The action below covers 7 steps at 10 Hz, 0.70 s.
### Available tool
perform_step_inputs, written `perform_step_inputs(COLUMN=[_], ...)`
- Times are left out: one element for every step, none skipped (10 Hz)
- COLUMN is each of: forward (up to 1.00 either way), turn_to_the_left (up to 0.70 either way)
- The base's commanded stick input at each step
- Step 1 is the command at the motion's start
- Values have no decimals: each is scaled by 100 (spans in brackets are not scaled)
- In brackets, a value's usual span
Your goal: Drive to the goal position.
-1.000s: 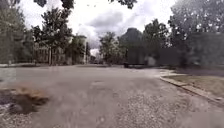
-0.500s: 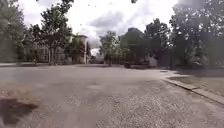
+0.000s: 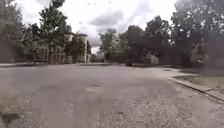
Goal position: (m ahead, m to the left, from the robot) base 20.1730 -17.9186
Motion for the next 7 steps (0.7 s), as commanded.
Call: perform_step_inputs(forward=[85, 85, 85, 85, 85, 85, 85], turn_to_the_left=[0, 0, 0, 0, 0, 0, 0])
